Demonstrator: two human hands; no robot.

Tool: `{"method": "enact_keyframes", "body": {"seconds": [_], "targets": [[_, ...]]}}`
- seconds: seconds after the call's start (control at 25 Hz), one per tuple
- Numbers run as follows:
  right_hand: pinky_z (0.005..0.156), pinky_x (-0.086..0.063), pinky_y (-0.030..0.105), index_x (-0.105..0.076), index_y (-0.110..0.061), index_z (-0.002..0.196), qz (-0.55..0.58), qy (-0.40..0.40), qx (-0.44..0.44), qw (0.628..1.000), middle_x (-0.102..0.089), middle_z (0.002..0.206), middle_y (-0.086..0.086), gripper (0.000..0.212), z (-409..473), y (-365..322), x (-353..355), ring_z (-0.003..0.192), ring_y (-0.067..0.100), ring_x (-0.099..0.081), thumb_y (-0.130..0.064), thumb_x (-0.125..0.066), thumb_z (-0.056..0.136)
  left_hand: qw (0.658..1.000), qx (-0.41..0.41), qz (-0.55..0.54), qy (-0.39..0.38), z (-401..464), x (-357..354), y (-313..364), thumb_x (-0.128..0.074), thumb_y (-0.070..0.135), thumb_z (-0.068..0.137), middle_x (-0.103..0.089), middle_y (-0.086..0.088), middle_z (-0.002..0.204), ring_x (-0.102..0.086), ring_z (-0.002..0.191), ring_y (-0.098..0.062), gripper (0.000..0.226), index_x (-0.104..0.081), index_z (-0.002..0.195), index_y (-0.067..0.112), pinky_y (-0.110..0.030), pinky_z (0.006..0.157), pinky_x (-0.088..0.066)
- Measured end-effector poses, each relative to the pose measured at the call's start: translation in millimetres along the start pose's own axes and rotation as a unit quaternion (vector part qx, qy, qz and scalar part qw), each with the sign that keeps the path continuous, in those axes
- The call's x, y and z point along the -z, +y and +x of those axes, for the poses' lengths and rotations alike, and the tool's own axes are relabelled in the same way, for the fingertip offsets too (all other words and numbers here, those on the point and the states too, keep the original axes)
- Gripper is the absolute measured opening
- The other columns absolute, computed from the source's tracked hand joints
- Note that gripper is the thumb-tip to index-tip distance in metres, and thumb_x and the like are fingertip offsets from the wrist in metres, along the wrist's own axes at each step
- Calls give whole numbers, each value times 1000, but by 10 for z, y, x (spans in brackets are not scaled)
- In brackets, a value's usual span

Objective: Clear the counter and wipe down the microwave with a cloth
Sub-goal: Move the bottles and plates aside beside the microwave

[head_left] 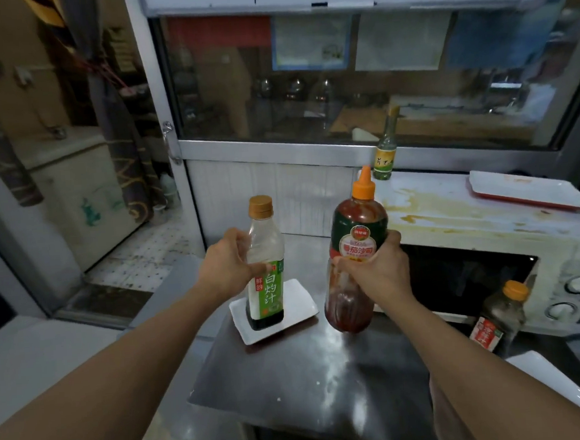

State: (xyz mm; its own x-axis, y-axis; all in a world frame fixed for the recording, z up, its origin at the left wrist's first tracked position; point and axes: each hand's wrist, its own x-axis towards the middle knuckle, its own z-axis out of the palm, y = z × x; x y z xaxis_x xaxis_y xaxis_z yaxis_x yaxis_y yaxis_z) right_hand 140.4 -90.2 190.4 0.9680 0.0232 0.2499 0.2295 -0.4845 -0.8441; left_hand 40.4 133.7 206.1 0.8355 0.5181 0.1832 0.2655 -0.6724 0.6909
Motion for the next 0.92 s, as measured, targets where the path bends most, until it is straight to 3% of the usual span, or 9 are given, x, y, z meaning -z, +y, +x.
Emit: {"method": "enact_keyframes", "body": {"seconds": [0.28, 0.44, 0.64, 0.92], "targets": [[80, -55, 39, -38, -15, 115, -16, -9, 27, 999, -61, 115, 7, 83, 412, -409, -592, 100, 25, -62, -40, -87, 53, 999, -6, -37, -9, 650, 246, -306, -84, 37, 63, -55, 12, 82, -52, 72, -1, 55, -46, 100, 25, -19, 55, -39], [71, -49, 29, -39, -16, 118, -39, 17, 13, 999, -61, 115, 4, 84, 752, -548, -1027, 100, 24, -63, -44, -86, 54, 996, -20, -66, -53, 1309, 279, -498, -84, 31, 64, -59, 3, 95, -62, 83, -16, 55, -48, 105, 22, -38, 67, -58], [87, -54, 43, -37, -16, 123, -28, 60, -41, 997, -60, 121, 6, 86, 1205, -580, -1501, 106, 25, -62, -39, -87, 57, 990, -76, -48, -109, 2138, 181, -662, -84, 31, 65, -62, 2, 100, -60, 87, -16, 52, -49, 102, 22, -39, 82, -53], [85, -54, 40, -38, -14, 118, -35, 114, -99, 988, -61, 119, 7, 81, 1750, -351, -1802, 104, 25, -63, -33, -88, 57, 976, -112, -63, -174, 2852, -258, -736, -82, 30, 68, -61, 4, 96, -61, 86, -13, 55, -49, 110, 20, -30, 76, -50]]}}
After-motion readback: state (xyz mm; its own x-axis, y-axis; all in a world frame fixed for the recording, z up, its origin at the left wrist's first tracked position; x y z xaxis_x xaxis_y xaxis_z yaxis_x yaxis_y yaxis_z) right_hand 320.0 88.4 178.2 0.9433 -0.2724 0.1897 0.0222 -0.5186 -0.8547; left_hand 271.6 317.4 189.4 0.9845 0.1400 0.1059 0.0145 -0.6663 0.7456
